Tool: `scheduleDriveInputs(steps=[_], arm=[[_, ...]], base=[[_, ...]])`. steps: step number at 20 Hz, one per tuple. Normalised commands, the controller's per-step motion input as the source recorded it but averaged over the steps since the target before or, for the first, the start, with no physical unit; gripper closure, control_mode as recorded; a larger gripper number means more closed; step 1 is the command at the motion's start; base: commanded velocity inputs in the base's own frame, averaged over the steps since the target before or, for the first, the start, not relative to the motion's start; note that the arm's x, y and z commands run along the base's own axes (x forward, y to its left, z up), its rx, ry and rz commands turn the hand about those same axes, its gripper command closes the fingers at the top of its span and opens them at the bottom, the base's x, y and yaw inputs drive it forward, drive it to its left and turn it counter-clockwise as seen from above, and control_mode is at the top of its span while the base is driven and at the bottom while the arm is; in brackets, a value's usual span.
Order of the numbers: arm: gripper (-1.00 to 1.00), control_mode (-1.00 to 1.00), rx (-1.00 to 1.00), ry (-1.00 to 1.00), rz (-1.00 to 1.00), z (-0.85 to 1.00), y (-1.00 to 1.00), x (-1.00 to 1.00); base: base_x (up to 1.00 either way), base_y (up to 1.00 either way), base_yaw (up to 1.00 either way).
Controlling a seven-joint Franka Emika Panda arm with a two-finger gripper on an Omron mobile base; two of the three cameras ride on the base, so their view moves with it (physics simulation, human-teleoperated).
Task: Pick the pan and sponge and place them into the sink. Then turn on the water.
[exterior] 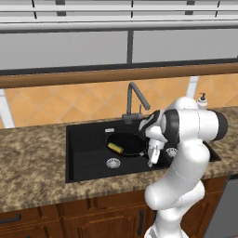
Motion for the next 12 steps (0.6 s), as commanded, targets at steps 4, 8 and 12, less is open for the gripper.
scheduleDriveInputs(steps=[4,8,12], arm=[[1.00,-1.00,0.03,-0.12,0.13,-0.25,0.01,0.00],[1.00,-1.00,0.03,-0.17,0.15,-0.18,0.19,0.00],[1.00,-1.00,0.02,-0.21,0.17,-0.14,0.25,0.01]], base=[[0.00,0.00,0.00],[0.00,0.00,0.00],[0.00,0.00,0.00]])
